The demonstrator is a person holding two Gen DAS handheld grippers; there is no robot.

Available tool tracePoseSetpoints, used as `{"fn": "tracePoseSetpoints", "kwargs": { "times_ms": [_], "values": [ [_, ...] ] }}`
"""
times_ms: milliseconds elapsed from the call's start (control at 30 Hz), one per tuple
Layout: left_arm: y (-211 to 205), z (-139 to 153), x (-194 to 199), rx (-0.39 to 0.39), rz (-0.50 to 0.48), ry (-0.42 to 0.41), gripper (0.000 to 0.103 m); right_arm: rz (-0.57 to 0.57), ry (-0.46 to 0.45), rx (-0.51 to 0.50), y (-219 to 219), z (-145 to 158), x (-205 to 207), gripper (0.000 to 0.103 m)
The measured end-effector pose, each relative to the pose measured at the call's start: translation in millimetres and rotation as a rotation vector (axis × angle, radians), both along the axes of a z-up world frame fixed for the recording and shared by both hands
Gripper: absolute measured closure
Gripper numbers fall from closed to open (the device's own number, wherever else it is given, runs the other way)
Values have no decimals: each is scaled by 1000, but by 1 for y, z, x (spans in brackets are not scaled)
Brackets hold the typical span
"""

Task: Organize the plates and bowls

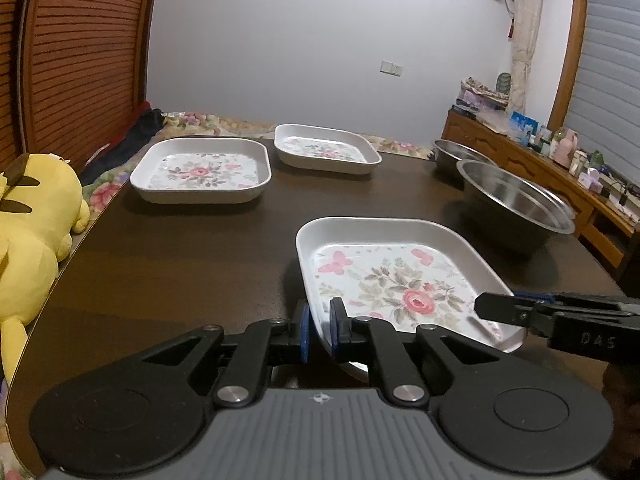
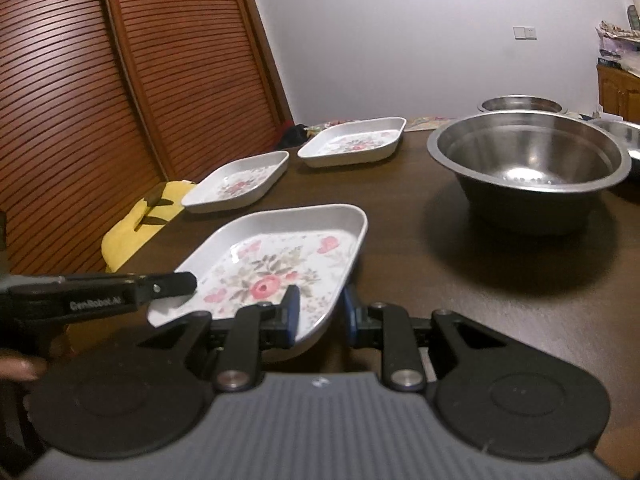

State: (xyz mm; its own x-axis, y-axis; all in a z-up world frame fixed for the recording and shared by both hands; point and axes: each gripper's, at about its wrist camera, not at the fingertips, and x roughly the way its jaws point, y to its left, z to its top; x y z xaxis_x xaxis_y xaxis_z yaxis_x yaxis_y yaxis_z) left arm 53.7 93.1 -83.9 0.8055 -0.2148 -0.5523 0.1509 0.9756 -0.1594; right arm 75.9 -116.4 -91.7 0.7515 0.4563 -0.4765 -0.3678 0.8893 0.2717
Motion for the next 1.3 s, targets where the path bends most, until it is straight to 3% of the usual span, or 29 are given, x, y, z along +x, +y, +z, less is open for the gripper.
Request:
{"fn": "tracePoseSetpoints", "kwargs": {
  "times_ms": [933, 1133, 1300],
  "values": [
    [0, -5, 4, 15, 19, 19, 91, 2, -2, 15, -4, -10, -9, 76],
    [4, -2, 3, 10, 31, 11, 90, -20, -4, 26, -9, -9, -8, 68],
    [3, 3, 4, 16, 37, 4, 89, -40, -11, 40, -15, -7, -7, 68]
  ]
}}
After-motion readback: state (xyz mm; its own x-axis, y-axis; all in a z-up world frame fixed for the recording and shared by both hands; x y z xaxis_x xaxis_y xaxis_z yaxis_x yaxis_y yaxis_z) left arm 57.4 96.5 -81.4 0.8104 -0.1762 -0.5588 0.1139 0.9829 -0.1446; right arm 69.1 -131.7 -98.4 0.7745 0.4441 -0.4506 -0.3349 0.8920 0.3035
